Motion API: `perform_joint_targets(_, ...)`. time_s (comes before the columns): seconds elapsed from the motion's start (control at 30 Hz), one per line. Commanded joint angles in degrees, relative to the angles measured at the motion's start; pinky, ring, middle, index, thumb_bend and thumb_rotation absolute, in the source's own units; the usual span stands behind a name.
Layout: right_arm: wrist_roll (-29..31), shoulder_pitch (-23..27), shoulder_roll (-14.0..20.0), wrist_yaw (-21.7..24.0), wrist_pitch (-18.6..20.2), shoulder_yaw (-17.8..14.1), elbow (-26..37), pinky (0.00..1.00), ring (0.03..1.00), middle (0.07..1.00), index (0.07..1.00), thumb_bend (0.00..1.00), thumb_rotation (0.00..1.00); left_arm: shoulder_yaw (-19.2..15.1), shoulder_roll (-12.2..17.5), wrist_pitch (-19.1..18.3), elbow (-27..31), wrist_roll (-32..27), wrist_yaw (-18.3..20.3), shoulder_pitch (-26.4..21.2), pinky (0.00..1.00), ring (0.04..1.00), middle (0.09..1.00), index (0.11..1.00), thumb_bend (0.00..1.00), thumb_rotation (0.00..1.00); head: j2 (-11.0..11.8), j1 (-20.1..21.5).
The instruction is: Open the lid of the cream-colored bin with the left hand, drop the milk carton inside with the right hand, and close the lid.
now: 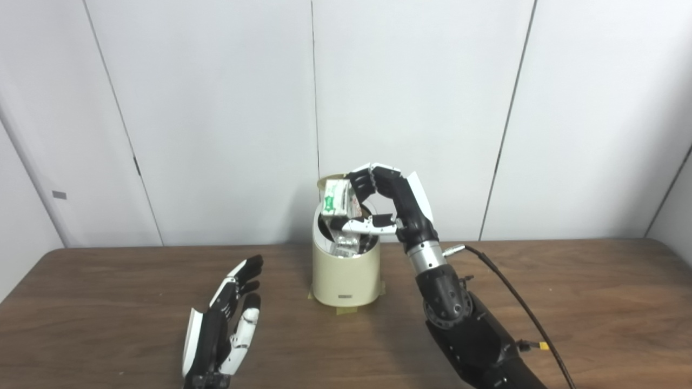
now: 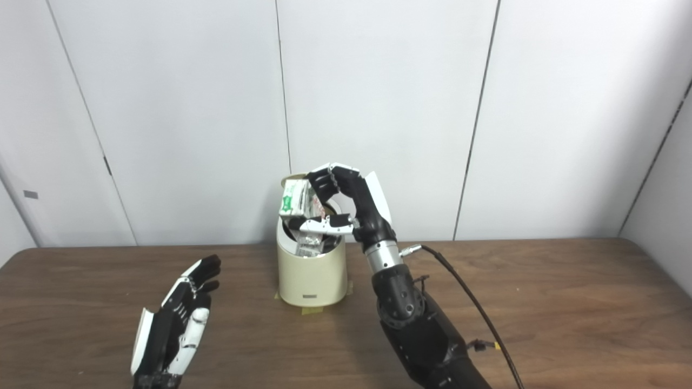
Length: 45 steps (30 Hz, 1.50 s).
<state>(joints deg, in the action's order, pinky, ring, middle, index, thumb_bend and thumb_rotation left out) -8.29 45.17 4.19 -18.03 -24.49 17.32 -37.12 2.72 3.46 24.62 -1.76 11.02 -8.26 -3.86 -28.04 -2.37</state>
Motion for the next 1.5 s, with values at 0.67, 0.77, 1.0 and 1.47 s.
perform_joint_targets(0.67, -0.1, 6.3, 3.0, -4.5, -2.4, 4.4, 1.9, 0.47, 0.477, 0.5, 0.463, 0.51, 0.0, 2.4, -0.3, 2.2, -4.7, 3.2, -2.0, 5.5, 0.78, 0.841, 0.844, 0.839, 0.32, 0.73, 0.7, -0.2)
perform_joint_targets(0.77, -0.5, 6.8, 3.1, -5.5, -2.4, 4.9, 1.5, 0.47, 0.478, 0.499, 0.462, 0.51, 0.0, 2.8, 0.0, 2.3, -4.7, 3.5, -2.4, 5.5, 0.77, 0.839, 0.843, 0.838, 0.32, 0.73, 0.9, -0.1)
perform_joint_targets(1.0, 0.1, 7.3, 3.2, -5.8, -2.4, 5.5, 0.9, 0.47, 0.477, 0.498, 0.462, 0.51, 0.0, 3.2, -0.1, 2.2, -4.5, 4.1, -3.1, 5.6, 0.78, 0.838, 0.841, 0.838, 0.32, 0.73, 1.1, -1.1)
perform_joint_targets(1.47, -2.5, 7.2, 3.7, -11.8, -2.4, 11.1, -1.4, 0.46, 0.481, 0.491, 0.466, 0.51, 0.0, 4.2, -0.2, 2.3, -3.7, 2.8, -3.7, 6.4, 0.76, 0.838, 0.846, 0.833, 0.32, 0.7, 1.3, -2.9)
